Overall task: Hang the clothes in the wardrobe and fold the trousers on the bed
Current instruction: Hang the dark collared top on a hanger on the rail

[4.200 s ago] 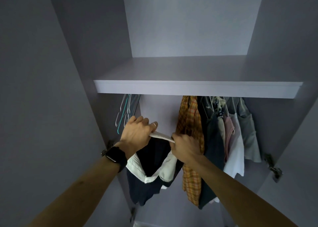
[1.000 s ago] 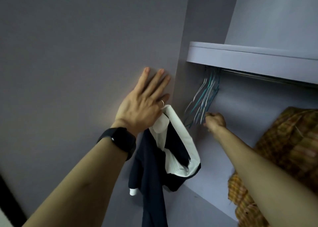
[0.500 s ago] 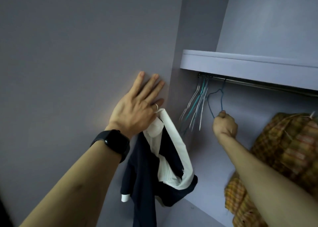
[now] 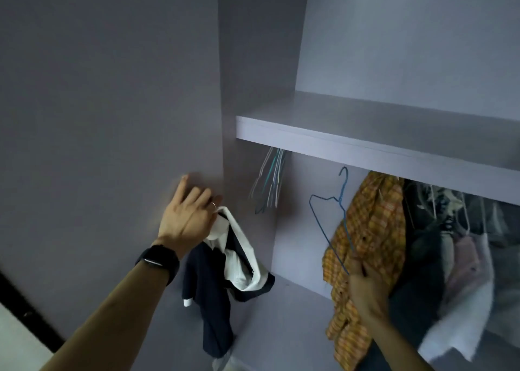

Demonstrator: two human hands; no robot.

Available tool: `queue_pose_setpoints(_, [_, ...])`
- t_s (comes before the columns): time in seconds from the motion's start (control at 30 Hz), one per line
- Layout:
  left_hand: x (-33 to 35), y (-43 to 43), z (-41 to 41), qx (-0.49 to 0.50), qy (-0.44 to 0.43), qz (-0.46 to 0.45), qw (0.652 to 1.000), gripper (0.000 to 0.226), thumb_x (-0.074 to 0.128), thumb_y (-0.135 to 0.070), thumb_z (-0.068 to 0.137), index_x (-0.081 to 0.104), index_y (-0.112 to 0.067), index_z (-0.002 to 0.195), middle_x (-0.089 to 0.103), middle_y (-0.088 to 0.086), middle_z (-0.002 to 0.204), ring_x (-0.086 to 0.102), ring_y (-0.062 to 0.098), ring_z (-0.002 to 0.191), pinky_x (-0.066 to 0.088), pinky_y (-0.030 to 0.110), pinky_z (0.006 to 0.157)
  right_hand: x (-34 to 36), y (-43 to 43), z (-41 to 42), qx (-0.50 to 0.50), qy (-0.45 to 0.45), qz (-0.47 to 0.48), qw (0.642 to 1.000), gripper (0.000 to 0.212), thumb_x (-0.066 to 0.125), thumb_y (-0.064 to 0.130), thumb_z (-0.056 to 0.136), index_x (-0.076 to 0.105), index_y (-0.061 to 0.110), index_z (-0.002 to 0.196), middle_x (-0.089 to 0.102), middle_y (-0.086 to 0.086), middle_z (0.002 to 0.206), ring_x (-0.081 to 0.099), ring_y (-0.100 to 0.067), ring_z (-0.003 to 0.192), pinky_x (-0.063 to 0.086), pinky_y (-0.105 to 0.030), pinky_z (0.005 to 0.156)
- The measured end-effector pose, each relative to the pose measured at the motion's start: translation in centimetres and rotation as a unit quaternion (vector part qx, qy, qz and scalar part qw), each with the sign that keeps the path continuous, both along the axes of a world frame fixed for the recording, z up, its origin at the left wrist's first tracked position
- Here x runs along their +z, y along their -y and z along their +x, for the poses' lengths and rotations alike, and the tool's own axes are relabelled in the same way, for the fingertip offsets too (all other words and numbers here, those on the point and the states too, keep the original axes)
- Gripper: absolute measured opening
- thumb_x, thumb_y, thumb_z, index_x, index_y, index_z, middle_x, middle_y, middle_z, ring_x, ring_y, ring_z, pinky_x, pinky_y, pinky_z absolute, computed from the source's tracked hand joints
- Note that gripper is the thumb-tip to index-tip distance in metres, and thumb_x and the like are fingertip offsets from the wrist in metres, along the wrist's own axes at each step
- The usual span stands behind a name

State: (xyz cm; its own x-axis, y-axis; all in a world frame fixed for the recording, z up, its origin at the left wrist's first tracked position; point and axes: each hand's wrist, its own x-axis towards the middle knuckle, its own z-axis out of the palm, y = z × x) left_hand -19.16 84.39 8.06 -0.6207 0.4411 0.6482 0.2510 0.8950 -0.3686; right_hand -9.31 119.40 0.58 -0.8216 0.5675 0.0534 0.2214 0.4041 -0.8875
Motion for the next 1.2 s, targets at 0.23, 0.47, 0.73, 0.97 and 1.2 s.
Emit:
queue_pose_setpoints(0.23, [-1.4,-4.8,3.3,-0.043,0.266,0.155,0.950,0.021,0.060,-0.029,0.096,0.075,-0.021,0.109,0.071,0.004,0.111,0.063,0.034,0.106,0.046,0.042,0.092,-1.1,-1.4,9.1,-0.033,0.008,-0.062,0.997,0.034,0.059,0.043,0.099,0.072,0.031,0.070,0.064,0.014,0.068,0.053,-0.001,0.068,0.037,-0.024,0.061])
queue_pose_setpoints(0.47, [-4.3,-9.3,4.6,-0.117,0.430,0.095,0.890,0.091,0.057,-0.048,0.096,-0.018,-0.056,0.148,0.067,-0.001,0.118,0.063,0.034,0.109,0.051,0.045,0.089,0.0,0.0,9.9,0.012,-0.012,-0.216,0.976,0.046,0.068,0.037,0.094,0.065,0.029,0.049,0.051,0.014,0.048,0.051,0.001,0.045,0.042,-0.023,0.053])
queue_pose_setpoints(0.73, [-6.1,-13.3,4.5,-0.179,0.406,0.115,0.889,0.033,0.057,-0.037,0.099,0.062,-0.033,0.131,0.063,0.005,0.128,0.061,0.029,0.116,0.051,0.040,0.092,-1.5,-0.8,11.5,0.078,0.004,-0.236,0.969,0.050,0.069,0.051,0.083,0.047,0.031,0.043,0.037,0.011,0.046,0.038,-0.004,0.041,0.036,-0.016,0.045])
queue_pose_setpoints(0.97, [-5.1,-14.9,5.1,-0.311,0.227,0.076,0.920,0.023,0.088,-0.017,0.074,0.078,-0.020,0.095,0.073,0.001,0.082,0.071,0.026,0.081,0.054,0.031,0.052,-1.3,-3.0,10.7,0.139,0.070,0.177,0.972,0.053,0.064,0.060,0.089,0.041,0.020,0.062,0.043,0.003,0.053,0.046,-0.006,0.051,0.038,-0.023,0.055])
queue_pose_setpoints(1.2, [-4.5,-17.7,7.2,-0.349,0.229,-0.060,0.907,0.037,0.083,-0.004,0.062,0.078,-0.023,0.093,0.069,-0.006,0.086,0.065,0.018,0.084,0.051,0.026,0.061,3.1,-1.2,7.5,0.108,-0.006,-0.075,0.991,0.024,0.063,0.029,0.098,0.072,0.008,0.092,0.072,0.003,0.071,0.061,-0.008,0.063,0.050,-0.028,0.063])
